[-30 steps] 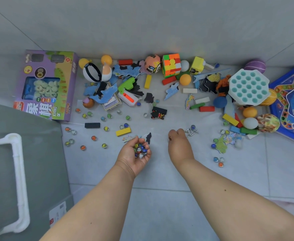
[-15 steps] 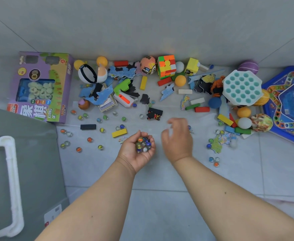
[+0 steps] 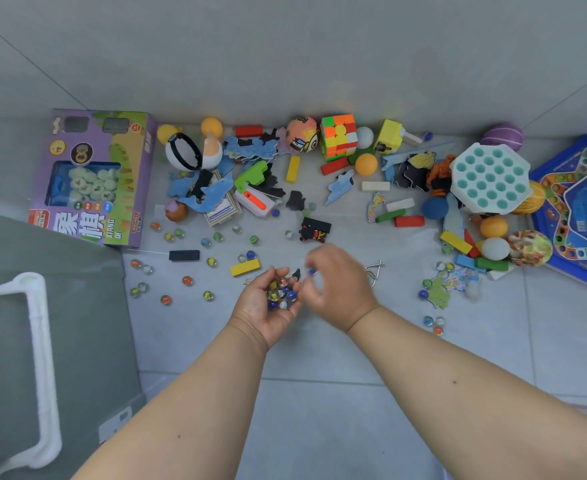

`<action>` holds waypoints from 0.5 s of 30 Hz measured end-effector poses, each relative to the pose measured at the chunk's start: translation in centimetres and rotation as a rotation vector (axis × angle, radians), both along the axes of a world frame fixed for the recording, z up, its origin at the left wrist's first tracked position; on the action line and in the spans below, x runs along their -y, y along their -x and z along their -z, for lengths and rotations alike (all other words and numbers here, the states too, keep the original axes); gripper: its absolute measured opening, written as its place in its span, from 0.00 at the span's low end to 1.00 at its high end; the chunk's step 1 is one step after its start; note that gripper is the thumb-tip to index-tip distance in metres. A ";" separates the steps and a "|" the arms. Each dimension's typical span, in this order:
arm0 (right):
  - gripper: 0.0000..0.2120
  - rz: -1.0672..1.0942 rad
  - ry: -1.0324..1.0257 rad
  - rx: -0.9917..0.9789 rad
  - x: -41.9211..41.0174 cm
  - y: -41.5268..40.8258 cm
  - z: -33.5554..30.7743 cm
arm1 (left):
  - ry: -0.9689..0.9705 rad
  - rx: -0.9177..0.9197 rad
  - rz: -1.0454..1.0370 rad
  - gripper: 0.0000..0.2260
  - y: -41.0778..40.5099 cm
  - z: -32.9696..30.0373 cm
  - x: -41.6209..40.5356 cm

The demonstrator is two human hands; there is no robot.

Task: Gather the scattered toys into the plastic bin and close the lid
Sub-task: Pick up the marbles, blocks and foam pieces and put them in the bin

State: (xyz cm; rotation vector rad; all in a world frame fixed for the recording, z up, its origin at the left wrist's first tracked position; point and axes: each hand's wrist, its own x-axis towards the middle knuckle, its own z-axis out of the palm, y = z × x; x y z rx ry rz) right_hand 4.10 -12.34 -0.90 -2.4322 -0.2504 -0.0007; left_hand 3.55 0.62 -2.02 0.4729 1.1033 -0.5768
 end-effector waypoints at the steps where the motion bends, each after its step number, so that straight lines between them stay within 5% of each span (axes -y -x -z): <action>1: 0.10 -0.123 0.016 0.014 -1.4 0.5 -0.3 | 0.038 0.009 0.014 0.14 -0.1 -0.2 -0.2; 3: 0.11 -0.207 0.026 -0.001 -3.1 0.9 -0.6 | 0.108 0.019 0.027 0.16 -0.2 -0.3 -0.8; 8: 0.11 0.034 0.057 -0.010 -3.1 -3.1 1.4 | 0.065 0.028 -0.083 0.12 -0.3 0.2 -1.5; 15: 0.17 -0.414 0.663 -0.265 -3.7 -8.4 2.6 | 0.023 -0.028 -0.130 0.13 -0.1 -0.1 -1.9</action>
